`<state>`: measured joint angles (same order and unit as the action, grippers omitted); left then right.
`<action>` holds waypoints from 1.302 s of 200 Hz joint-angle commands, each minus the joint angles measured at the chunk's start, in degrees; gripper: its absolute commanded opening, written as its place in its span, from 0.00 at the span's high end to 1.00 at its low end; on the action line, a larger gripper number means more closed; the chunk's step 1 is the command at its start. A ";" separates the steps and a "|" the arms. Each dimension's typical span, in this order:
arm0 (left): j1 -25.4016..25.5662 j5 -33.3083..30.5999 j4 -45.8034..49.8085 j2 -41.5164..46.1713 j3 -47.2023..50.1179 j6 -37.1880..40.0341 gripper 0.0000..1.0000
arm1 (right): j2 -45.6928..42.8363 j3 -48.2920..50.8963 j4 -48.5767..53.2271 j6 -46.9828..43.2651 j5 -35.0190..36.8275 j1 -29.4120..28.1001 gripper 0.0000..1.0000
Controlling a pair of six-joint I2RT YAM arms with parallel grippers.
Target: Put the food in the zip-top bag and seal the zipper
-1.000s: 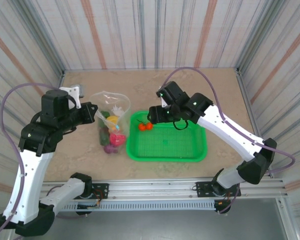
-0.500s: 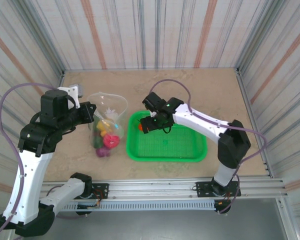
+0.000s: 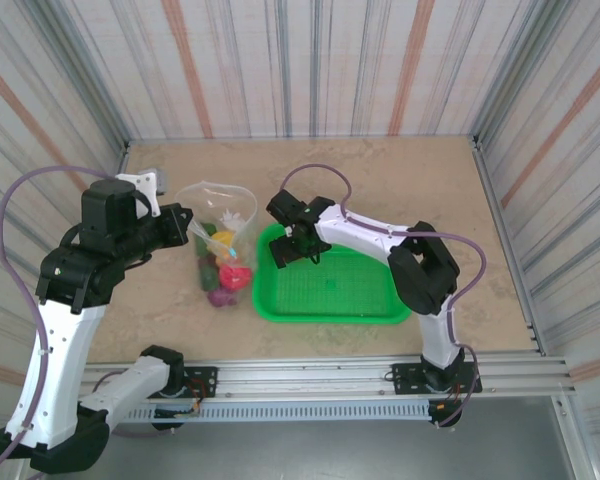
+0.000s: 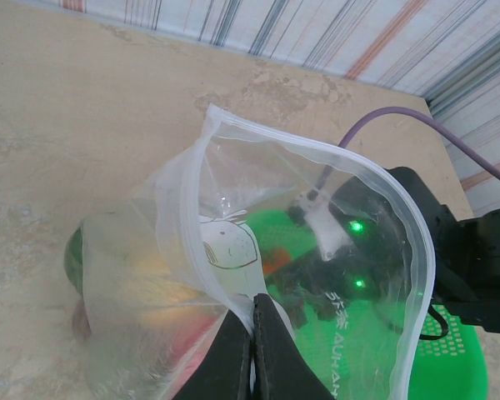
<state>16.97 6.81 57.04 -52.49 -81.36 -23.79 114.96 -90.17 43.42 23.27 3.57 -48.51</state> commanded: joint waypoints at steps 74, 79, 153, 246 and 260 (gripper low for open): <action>0.51 0.52 -2.97 0.52 0.64 1.17 1.00 | 6.81 -4.70 -1.51 -1.34 0.74 0.06 0.13; 0.52 0.68 -3.05 0.38 0.68 1.12 1.00 | 6.94 -4.78 -1.50 -1.38 0.66 0.13 0.14; 0.56 1.86 -3.35 -0.24 0.76 0.92 1.00 | 7.58 -4.50 -1.41 -1.25 -1.70 1.40 0.38; 0.68 2.85 -3.40 -0.17 0.84 0.67 1.00 | 5.00 -2.41 -2.03 -1.04 -2.33 2.06 0.68; 0.68 2.81 -3.33 0.04 1.00 0.67 1.00 | 4.49 -1.99 -2.03 -0.86 -2.29 2.09 0.70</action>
<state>17.37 8.95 56.73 -53.30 -80.75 -23.79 121.21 -93.47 40.07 21.98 1.65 -46.74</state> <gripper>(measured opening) 0.051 0.370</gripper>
